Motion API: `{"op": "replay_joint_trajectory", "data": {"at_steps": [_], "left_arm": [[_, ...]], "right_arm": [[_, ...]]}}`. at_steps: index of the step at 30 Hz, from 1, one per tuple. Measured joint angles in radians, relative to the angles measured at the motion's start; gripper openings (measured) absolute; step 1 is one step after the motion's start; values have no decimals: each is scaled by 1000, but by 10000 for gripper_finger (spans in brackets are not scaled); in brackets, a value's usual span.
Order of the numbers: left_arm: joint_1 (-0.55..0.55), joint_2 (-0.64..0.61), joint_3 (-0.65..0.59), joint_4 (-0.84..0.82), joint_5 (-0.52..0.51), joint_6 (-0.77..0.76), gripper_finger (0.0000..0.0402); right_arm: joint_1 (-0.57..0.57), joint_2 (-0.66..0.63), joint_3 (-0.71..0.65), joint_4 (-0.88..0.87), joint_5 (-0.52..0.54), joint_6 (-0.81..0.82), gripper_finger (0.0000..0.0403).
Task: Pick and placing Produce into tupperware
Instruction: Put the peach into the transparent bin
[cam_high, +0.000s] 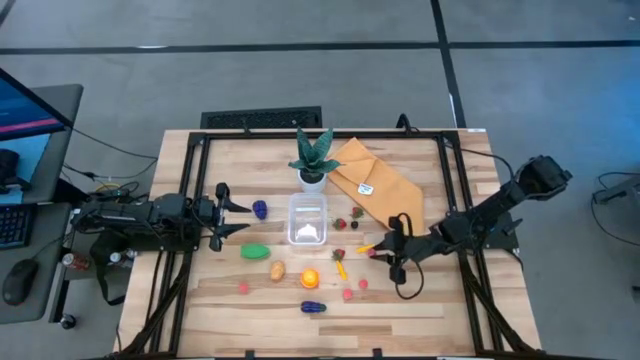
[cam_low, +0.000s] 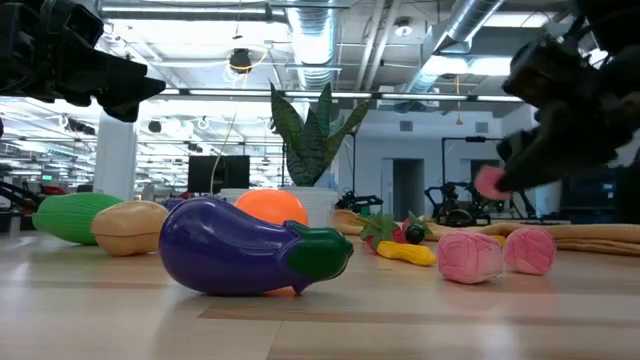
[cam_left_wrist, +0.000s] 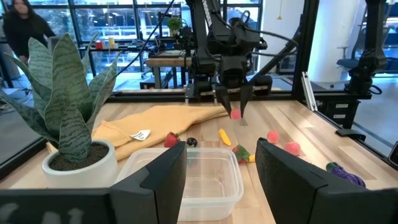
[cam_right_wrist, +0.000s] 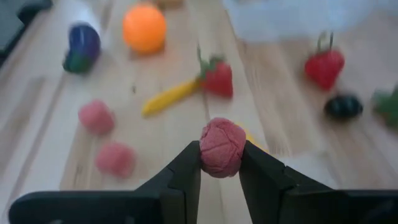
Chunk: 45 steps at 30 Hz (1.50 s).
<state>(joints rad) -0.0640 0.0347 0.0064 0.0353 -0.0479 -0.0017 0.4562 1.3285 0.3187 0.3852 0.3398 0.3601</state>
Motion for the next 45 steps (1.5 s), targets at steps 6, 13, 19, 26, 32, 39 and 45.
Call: {"op": "replay_joint_trajectory", "data": {"at_steps": [6, 13, 19, 26, 32, 39, 45], "left_arm": [[0, 0, 0, 0, 0, -2, 182], [0, 0, 0, 0, 0, 0, 182], [0, 0, 0, 0, 0, 1, 182], [0, 0, 0, 0, 0, 7, 182], [0, 0, 0, 0, 0, 7, 182], [0, 5, 0, 0, 0, 6, 182], [0, 5, 0, 0, 0, 6, 182]], "right_arm": [[-84, -1, 3, 182, -20, -183, 93], [-195, 31, 97, 196, -112, -339, 93], [-262, 167, 223, 194, -164, -436, 93], [-322, 339, 372, 194, -164, -485, 93], [-353, 462, 494, 186, -221, -501, 93], [-379, 527, 578, 114, -242, -492, 93], [-388, 526, 584, 113, -270, -492, 113]]}}
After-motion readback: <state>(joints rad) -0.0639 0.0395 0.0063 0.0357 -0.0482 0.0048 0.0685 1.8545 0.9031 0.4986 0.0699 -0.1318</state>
